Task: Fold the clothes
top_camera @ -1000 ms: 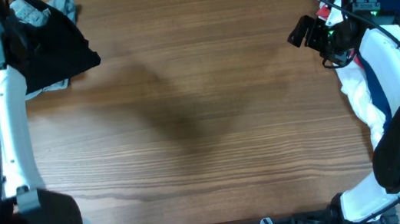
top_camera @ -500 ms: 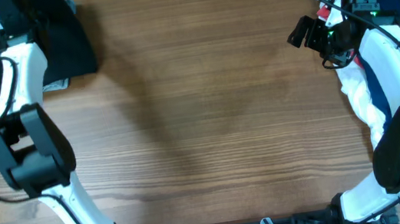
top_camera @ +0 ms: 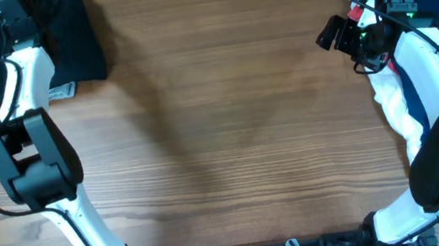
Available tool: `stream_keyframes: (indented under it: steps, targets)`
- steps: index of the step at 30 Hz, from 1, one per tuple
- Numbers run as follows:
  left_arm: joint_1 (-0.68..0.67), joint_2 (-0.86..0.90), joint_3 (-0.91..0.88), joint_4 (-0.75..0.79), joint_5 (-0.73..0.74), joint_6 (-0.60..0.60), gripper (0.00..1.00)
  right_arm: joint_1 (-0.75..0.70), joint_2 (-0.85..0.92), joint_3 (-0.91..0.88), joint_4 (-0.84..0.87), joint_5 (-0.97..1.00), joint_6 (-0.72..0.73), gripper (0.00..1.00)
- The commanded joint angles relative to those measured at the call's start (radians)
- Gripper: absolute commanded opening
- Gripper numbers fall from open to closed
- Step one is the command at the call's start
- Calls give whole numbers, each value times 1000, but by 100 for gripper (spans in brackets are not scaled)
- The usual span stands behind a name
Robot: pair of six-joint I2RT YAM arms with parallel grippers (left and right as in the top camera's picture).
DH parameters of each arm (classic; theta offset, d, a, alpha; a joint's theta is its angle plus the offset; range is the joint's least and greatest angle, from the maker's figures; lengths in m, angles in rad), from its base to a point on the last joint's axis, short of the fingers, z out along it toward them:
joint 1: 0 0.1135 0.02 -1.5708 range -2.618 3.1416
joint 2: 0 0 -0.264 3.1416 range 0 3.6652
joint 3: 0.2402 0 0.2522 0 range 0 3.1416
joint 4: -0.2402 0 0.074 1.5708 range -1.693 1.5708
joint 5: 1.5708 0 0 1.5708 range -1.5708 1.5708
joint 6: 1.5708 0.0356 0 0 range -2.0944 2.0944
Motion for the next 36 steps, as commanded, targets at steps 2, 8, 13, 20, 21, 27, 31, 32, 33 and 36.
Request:
stream_keyframes:
  steps: [2, 8, 13, 20, 21, 27, 31, 32, 33, 36]
  targets:
    - [63, 106, 9, -4, -163, 122, 100, 3, 18, -4, -2, 17, 4, 99]
    - [153, 273, 9, 64, -90, 119, 100, 3, 18, -4, -2, 17, 5, 99]
    - [155, 248, 10, 123, -87, 179, 100, 3, 18, -3, 8, 17, -57, 99]
    - [134, -109, 10, -2, -78, 193, 100, 3, -35, 136, 20, 43, -258, 99]
    - [125, -155, 10, -40, -79, 193, 100, 3, -51, 167, 10, 43, -267, 100]
    - [44, -417, 10, -270, 84, 185, 100, 3, -214, 222, -53, 43, -393, 99]
    - [-15, -487, 10, -307, 146, 185, 100, 22, -413, 222, -130, 42, -441, 100]
    - [-21, -488, 10, -307, 146, 185, 100, 34, -462, 222, -151, 42, -440, 100]
    - [-24, -488, 10, -308, 146, 185, 100, 48, -510, 222, -178, 37, -440, 100]
    - [-23, -484, 10, -312, 146, 185, 100, 70, -650, 221, -265, 35, -437, 100]
